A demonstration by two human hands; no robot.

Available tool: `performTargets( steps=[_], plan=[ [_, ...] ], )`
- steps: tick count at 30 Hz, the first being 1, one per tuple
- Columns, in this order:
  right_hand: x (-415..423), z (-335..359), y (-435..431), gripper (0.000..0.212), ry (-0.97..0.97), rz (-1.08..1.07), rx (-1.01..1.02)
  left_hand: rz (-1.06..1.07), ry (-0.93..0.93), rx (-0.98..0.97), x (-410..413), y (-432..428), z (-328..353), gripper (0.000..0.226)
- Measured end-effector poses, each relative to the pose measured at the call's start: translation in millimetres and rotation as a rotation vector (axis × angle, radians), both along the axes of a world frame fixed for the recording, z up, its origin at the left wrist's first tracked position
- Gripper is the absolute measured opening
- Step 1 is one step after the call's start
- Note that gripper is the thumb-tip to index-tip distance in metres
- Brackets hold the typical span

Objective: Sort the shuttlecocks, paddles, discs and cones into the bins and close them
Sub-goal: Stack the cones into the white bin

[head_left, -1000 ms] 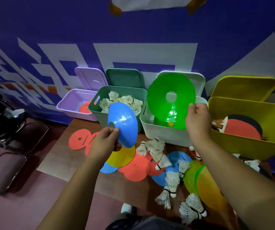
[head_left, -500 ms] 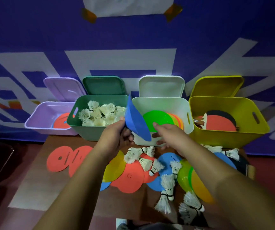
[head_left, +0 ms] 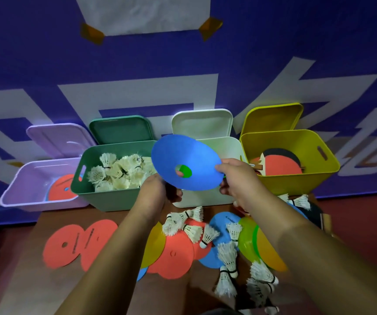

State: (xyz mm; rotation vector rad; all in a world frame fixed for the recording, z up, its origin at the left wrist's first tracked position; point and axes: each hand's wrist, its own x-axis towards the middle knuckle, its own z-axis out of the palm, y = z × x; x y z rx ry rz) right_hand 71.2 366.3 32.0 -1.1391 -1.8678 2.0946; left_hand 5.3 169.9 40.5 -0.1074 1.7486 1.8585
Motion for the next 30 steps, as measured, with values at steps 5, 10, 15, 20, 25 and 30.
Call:
performTargets(
  steps=[5, 10, 15, 20, 25, 30],
  plan=[
    [-8, 7, 7, 0.023, 0.14, -0.148, -0.156, 0.017, 0.024, -0.012, -22, -23, -22, 0.026],
    [-12, -11, 9, 0.029, 0.004, -0.096, -0.284, 0.115, -0.007, -0.107, -30, -59, -52, 0.018],
    [-14, -41, -21, 0.026, -0.195, 0.105, -0.18, 0.151, -0.002, -0.298, -28, -103, -93, 0.016],
    [-25, -63, -64, 0.016, -0.27, 0.288, -0.072, 0.143, 0.038, -0.551, -17, -155, -141, 0.014],
    [-33, -98, -95, 0.014, -0.329, 0.634, 0.318, -0.13, 0.202, -0.798, 2, -170, -176, 0.029],
    [-32, -137, -115, 0.03, -0.356, 0.816, 0.61, -0.346, 0.312, -0.882, 9, -155, -204, 0.052]
  ],
)
